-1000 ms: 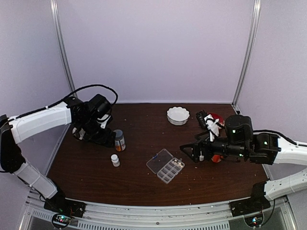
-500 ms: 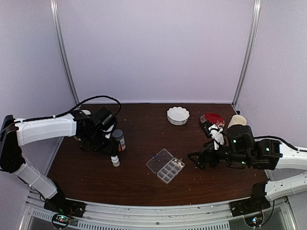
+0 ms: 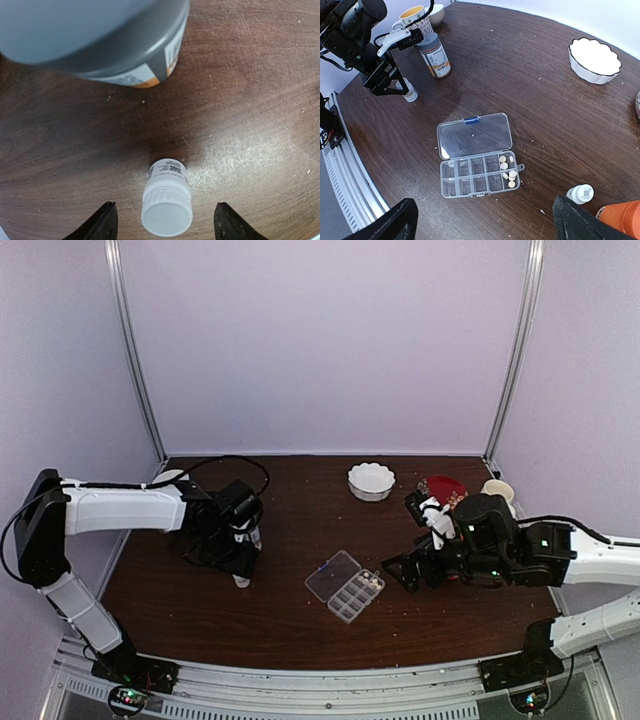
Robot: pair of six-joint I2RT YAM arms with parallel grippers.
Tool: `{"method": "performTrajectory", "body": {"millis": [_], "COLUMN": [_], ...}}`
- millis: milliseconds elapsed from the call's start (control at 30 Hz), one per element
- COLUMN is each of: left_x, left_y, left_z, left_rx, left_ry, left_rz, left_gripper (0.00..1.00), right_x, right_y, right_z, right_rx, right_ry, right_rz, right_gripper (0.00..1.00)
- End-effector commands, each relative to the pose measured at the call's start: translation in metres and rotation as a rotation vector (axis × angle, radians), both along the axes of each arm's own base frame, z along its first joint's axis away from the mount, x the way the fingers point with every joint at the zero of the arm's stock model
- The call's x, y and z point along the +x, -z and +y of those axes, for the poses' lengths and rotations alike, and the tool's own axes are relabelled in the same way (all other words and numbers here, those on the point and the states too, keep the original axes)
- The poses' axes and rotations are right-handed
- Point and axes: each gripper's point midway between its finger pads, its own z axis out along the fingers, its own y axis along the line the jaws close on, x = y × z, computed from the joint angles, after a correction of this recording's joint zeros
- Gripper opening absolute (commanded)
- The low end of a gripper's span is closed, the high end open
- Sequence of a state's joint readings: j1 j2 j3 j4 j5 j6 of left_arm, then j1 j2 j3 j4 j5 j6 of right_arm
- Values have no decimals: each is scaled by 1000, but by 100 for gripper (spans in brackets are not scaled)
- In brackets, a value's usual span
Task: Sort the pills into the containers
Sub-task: Pick up the pill bottle from the center of the board.
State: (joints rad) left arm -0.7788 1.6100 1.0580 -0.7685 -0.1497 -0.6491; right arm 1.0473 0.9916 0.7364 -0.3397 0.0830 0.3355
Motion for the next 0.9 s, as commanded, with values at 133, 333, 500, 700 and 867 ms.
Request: {"method": "performTrajectory", "body": {"millis": [133, 333, 500, 700, 867], "left_x": [11, 11, 12, 11, 7], "left_y": [-3, -2, -5, -11, -37], "left_z": [-7, -6, -7, -10, -25], "left_rx": [-9, 3, 5, -3, -62], "left_ry": [-21, -16, -9, 4, 48], "left_rz": [-35, -25, -33, -29, -45], "left_gripper": [57, 43, 35, 22, 20], "right_x": [1, 1, 1, 0, 1], "right_y": [-13, -12, -12, -9, -11], "right_z": [6, 10, 11, 11, 10], "right_rx": [27, 27, 26, 21, 32], "right_ry": [-22, -33, -38, -41, -24], "right_rz": [-16, -12, -10, -4, -8], "right_gripper": [97, 97, 97, 97, 98]}}
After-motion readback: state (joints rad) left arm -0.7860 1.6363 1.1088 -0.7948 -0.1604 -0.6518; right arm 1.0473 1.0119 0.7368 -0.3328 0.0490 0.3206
